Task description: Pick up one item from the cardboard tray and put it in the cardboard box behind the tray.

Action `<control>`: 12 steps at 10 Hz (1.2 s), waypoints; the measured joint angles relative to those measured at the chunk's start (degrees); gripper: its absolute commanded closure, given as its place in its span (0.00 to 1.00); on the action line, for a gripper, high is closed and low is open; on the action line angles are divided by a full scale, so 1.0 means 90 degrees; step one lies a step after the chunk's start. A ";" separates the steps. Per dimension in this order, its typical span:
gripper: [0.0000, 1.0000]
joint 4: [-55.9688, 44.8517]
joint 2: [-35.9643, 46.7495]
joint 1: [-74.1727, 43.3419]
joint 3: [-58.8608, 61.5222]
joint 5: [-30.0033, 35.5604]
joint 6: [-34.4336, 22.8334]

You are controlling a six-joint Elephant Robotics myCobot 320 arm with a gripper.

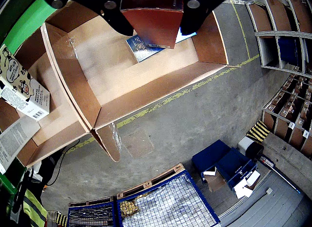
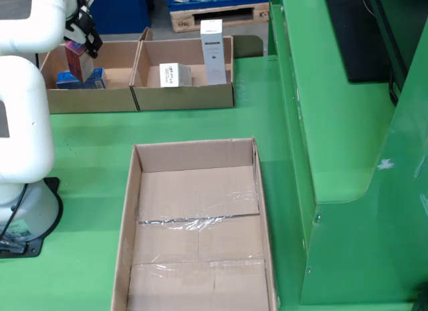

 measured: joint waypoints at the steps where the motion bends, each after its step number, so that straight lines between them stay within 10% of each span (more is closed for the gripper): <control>1: 0.40 -0.0020 0.0000 0.0000 0.0000 -0.0020 0.0000; 5: 0.00 -0.0098 -0.0010 0.0000 -0.0088 -0.0049 0.0000; 12: 0.00 -0.0098 -0.0010 0.0000 -0.0088 -0.0049 -0.0010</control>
